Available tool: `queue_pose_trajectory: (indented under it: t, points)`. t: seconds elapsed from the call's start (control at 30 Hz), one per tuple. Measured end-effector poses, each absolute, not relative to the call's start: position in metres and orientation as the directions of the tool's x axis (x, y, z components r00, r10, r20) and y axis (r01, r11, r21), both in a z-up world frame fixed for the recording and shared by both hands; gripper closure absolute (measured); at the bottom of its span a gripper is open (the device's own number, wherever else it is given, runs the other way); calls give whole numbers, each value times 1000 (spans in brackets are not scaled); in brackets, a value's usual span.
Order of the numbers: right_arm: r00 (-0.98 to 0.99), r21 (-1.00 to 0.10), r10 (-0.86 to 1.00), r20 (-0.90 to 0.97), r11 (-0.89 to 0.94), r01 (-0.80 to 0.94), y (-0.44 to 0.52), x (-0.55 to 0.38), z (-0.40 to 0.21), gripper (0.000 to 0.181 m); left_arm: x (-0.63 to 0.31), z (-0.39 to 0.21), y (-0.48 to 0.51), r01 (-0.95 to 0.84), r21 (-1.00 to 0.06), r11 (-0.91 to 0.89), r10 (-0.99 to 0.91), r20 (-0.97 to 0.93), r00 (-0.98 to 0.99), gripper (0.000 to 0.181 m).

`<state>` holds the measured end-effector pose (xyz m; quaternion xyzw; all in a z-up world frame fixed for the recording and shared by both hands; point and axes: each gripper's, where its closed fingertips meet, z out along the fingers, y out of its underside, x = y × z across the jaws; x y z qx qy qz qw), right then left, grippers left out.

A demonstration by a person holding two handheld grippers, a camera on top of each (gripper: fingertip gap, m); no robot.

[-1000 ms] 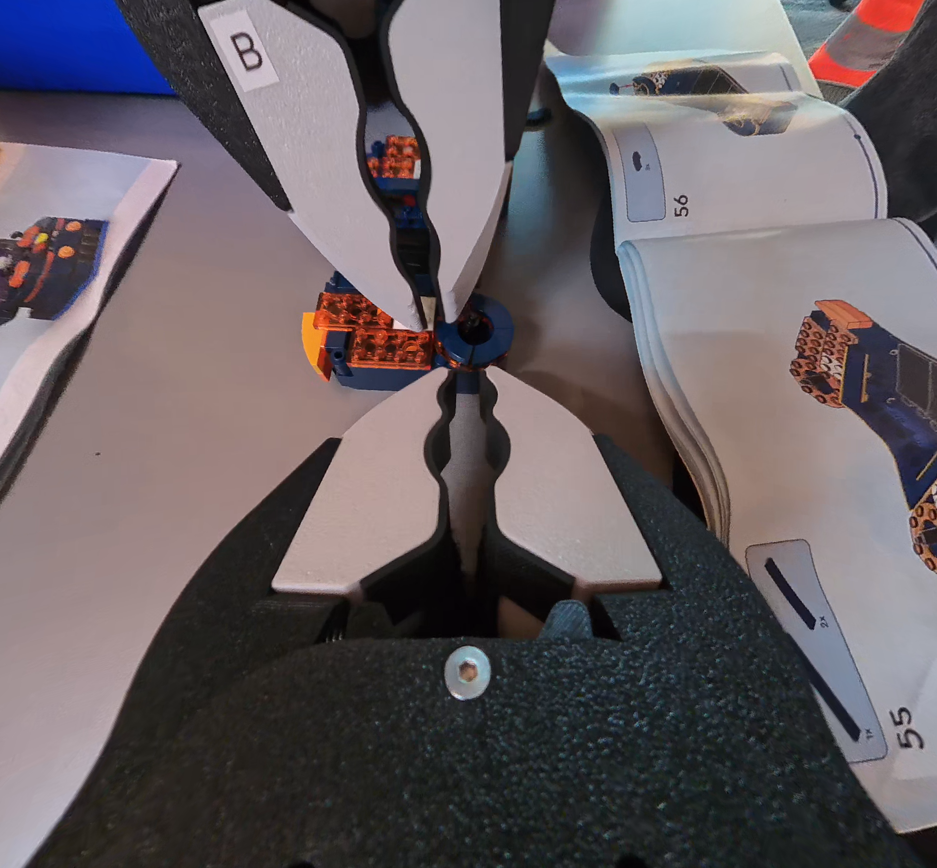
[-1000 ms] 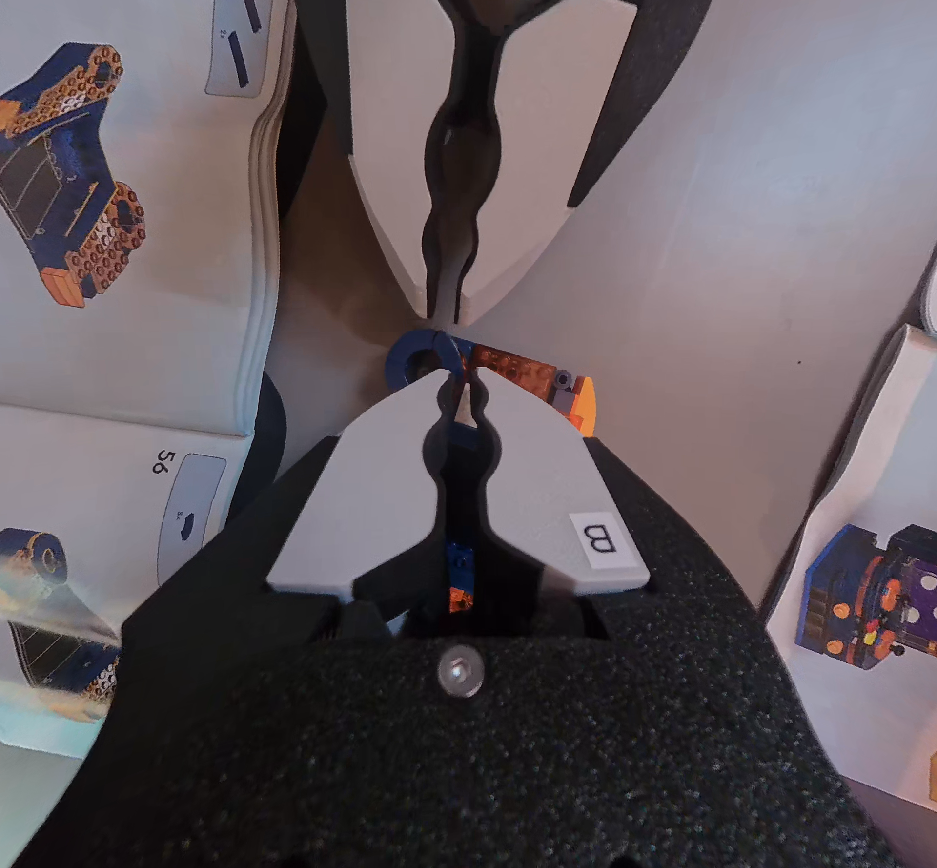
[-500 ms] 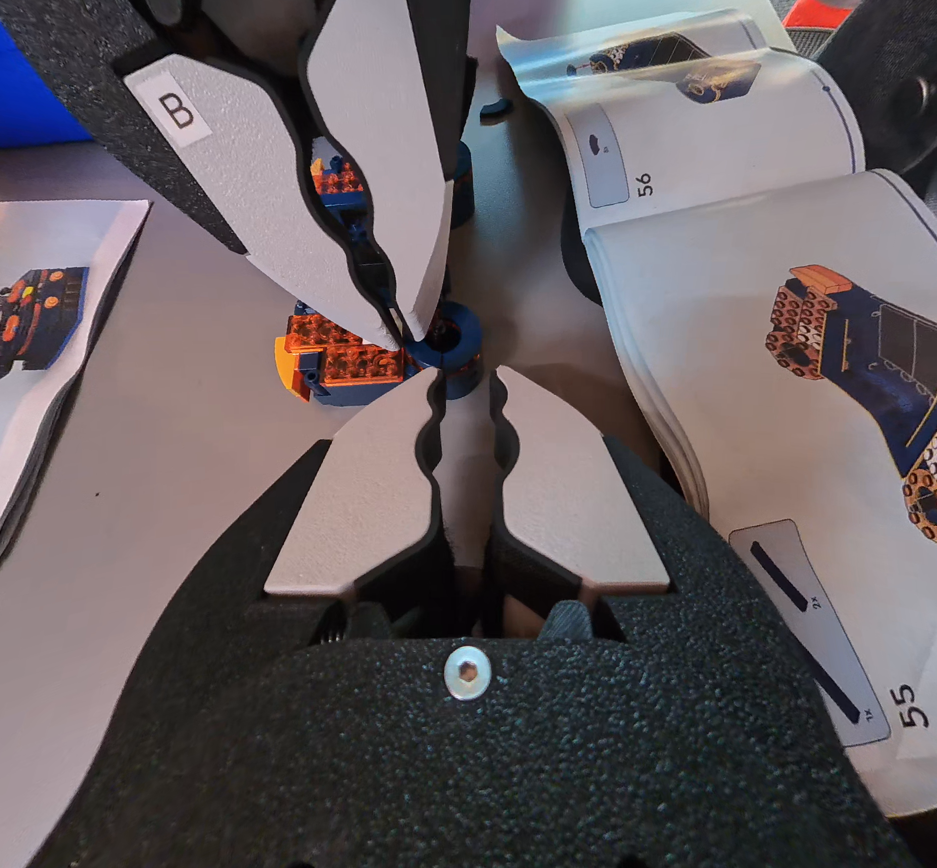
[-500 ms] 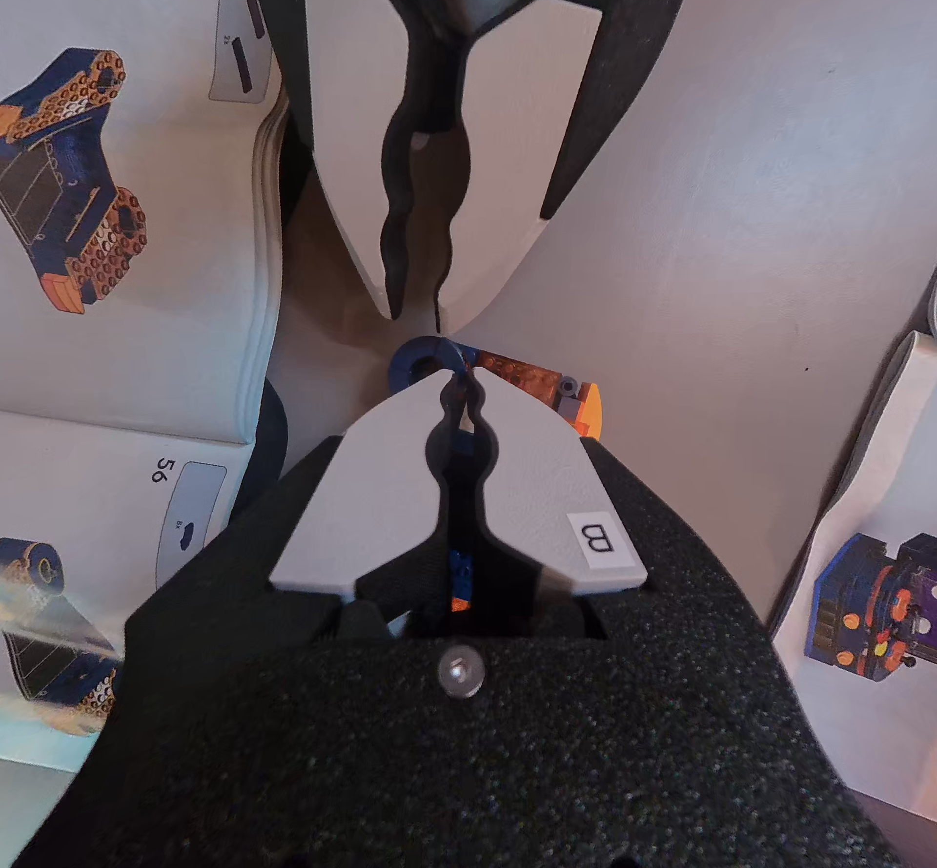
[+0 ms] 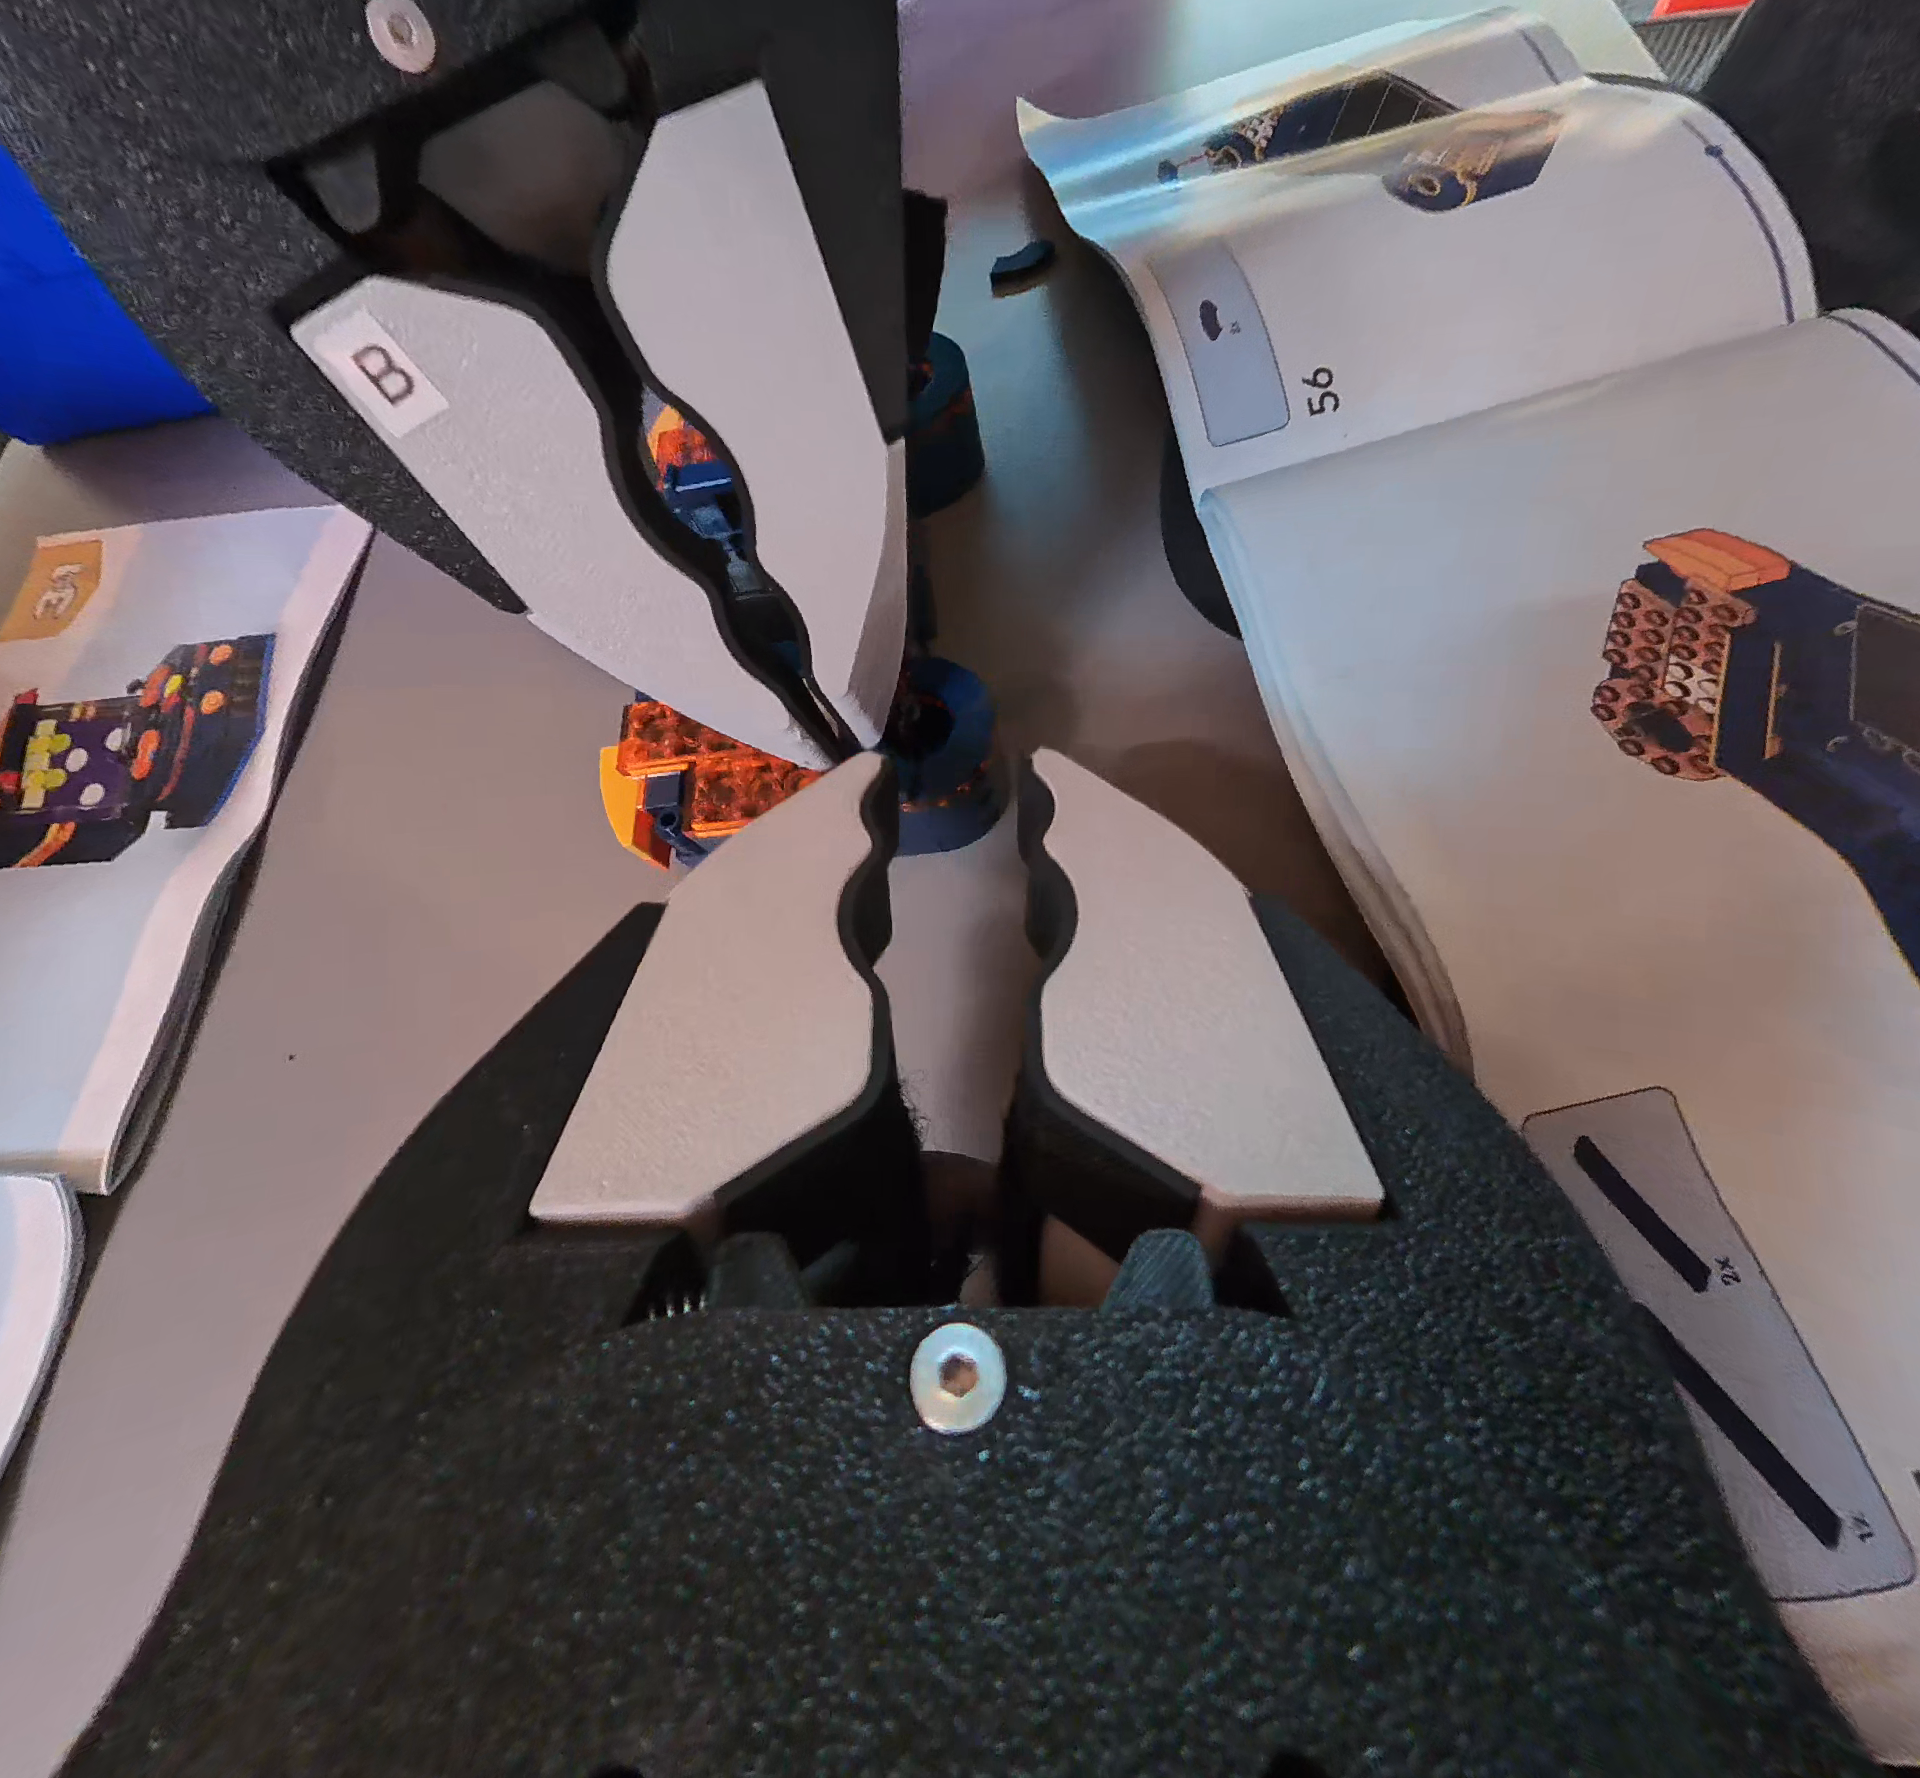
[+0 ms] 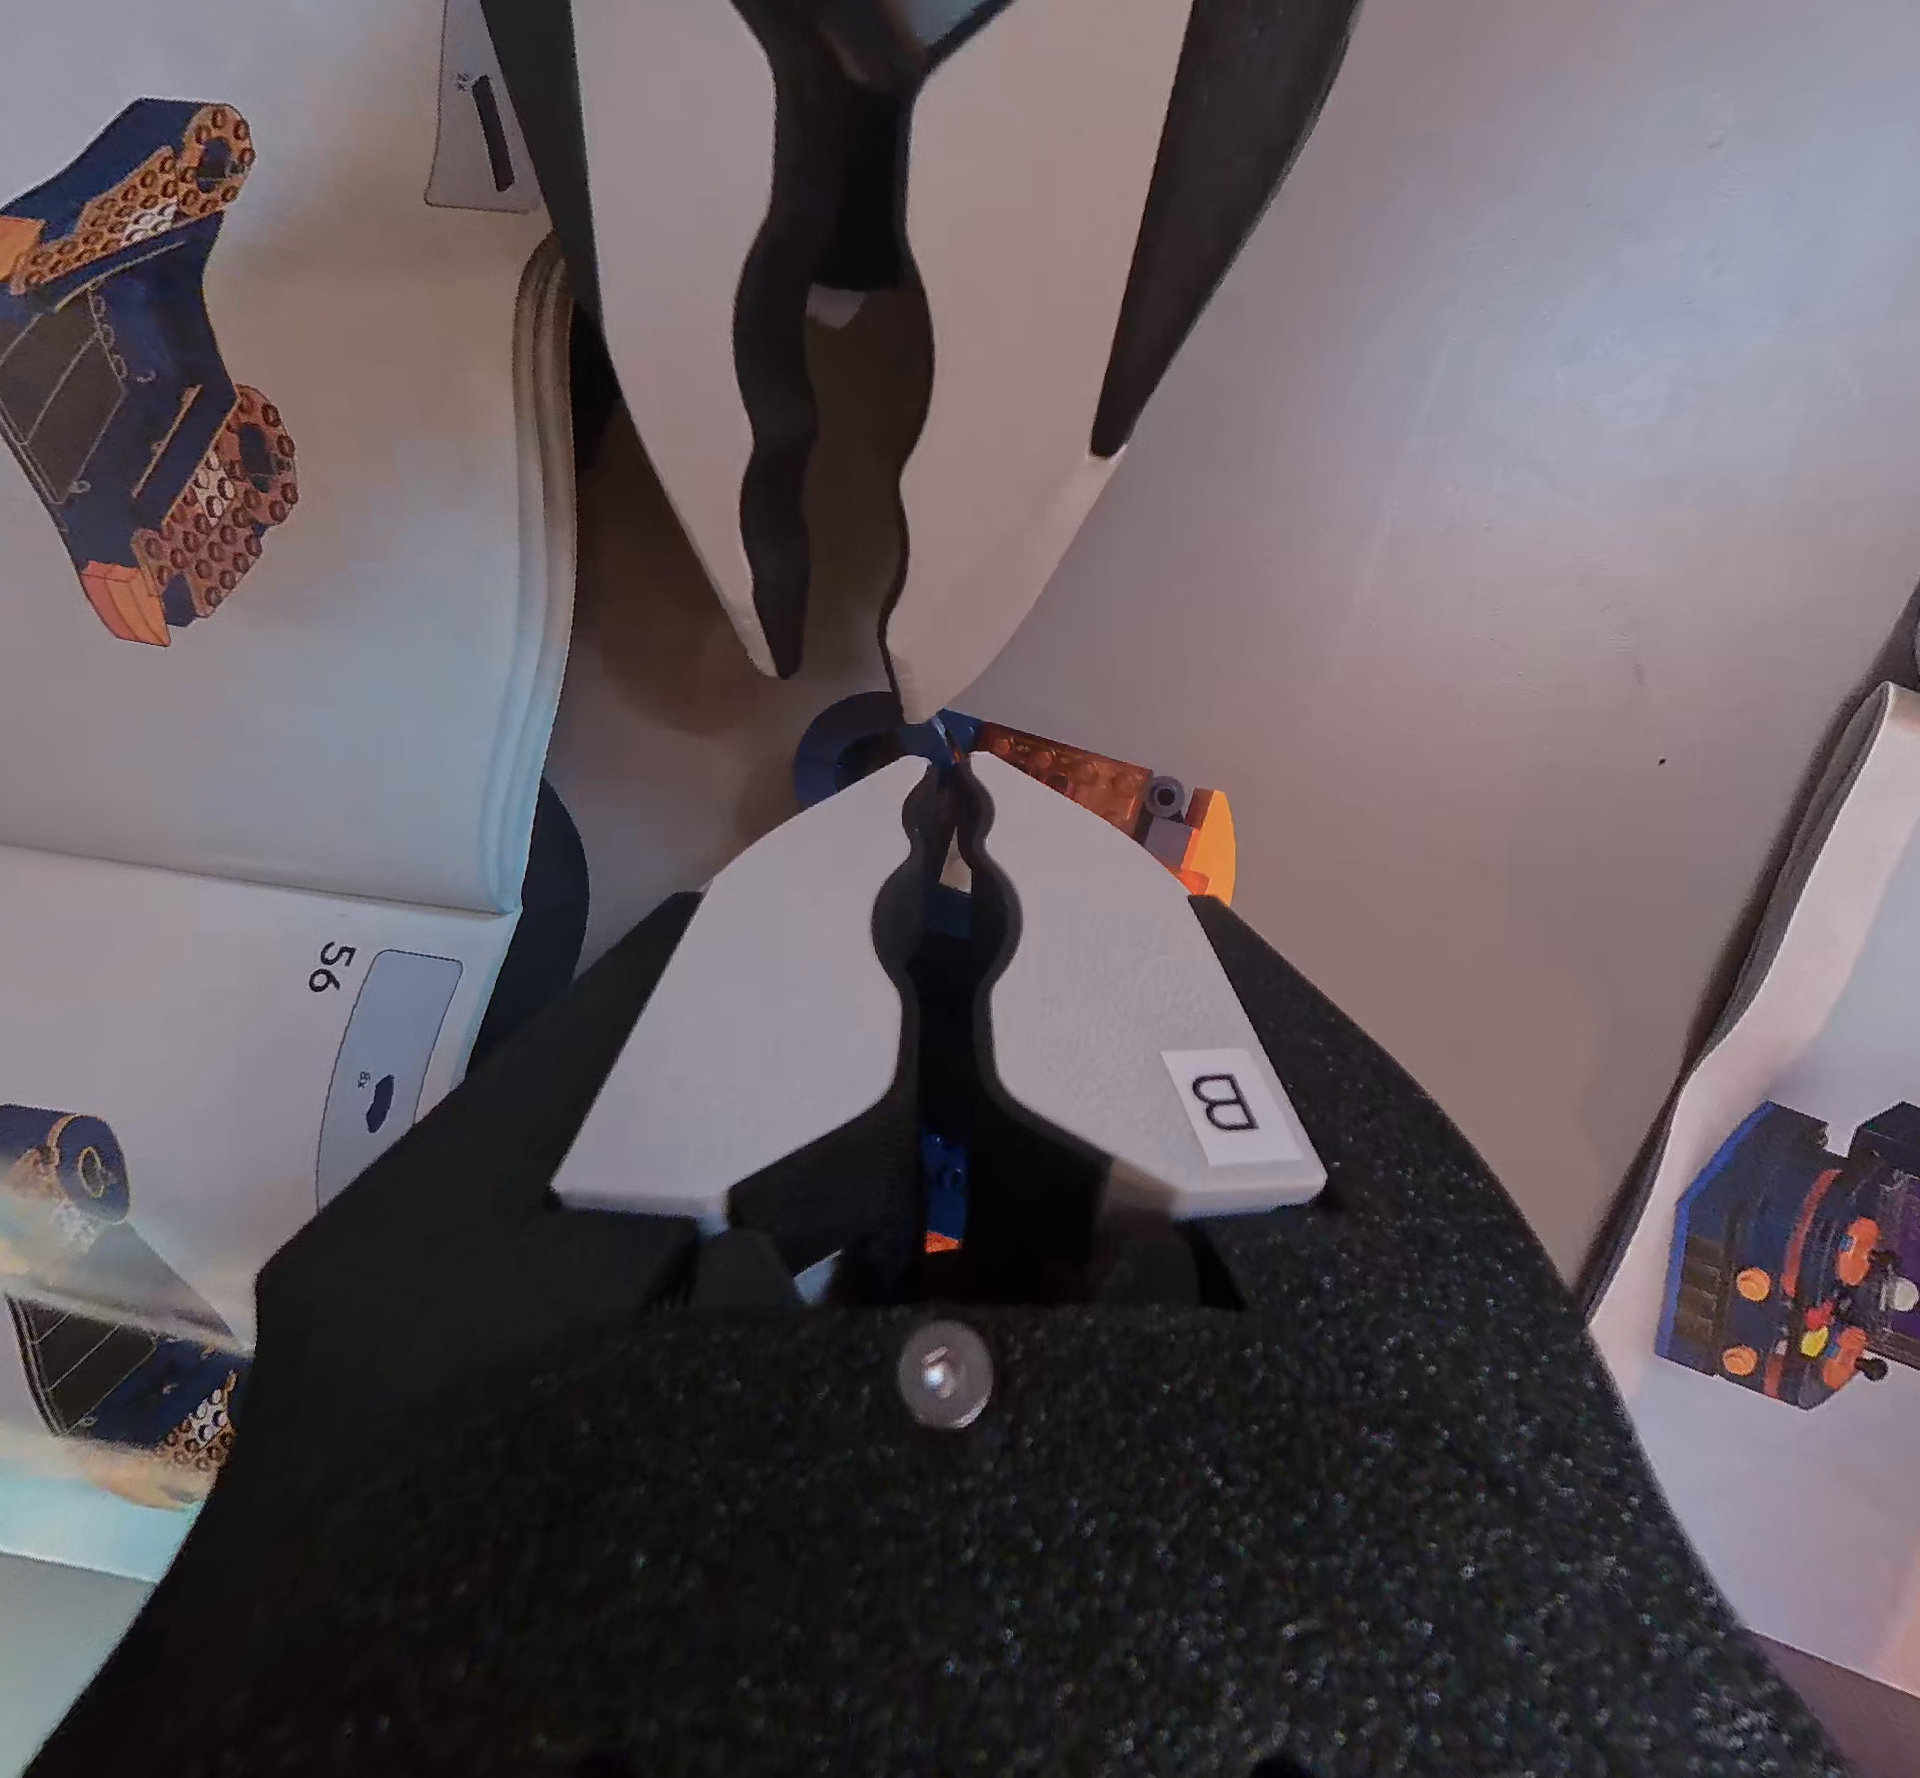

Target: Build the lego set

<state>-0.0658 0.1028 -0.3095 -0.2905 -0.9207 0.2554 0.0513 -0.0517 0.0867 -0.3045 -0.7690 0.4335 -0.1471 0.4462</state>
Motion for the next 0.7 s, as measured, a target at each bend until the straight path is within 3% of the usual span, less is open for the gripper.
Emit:
queue_pose_trajectory:
  t: [0.7]
  points:
    - [-747,-518,663,-45,624,585,101,-67,-310,180,-53,-307,91,-470,-822,-320,-760,-73,645,175]
